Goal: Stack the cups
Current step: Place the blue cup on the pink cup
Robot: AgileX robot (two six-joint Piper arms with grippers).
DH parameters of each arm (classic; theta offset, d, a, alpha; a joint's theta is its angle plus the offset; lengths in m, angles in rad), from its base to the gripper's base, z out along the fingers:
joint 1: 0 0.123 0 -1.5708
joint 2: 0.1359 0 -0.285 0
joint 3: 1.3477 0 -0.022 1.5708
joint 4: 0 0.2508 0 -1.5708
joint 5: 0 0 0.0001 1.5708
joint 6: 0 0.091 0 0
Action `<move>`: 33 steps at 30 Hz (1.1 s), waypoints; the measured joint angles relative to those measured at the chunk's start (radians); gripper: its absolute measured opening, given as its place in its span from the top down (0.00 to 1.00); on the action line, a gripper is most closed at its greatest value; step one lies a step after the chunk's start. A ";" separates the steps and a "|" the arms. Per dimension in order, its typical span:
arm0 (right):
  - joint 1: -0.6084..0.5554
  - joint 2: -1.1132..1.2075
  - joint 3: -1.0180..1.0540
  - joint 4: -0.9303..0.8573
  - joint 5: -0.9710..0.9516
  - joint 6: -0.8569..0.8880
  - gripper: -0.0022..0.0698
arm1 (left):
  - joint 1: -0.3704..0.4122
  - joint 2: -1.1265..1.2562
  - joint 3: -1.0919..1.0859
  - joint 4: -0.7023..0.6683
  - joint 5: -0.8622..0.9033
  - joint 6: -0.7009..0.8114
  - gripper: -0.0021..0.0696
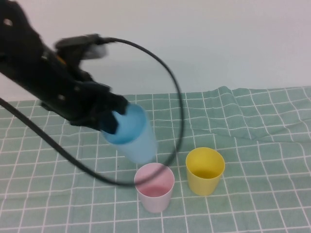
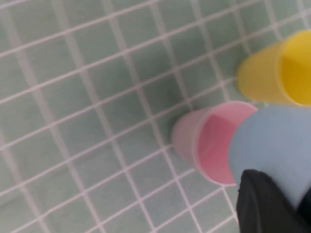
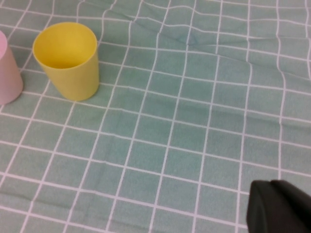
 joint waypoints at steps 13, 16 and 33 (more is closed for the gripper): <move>0.000 0.000 0.000 0.014 0.000 -0.001 0.97 | -0.160 0.106 0.002 0.177 -0.021 -0.108 0.97; 0.000 0.000 0.000 0.017 0.001 -0.001 0.97 | -0.160 0.139 0.002 0.159 -0.023 -0.108 0.97; 0.000 0.000 0.000 0.024 0.004 -0.019 0.97 | -0.160 0.217 0.002 0.151 -0.056 -0.090 0.73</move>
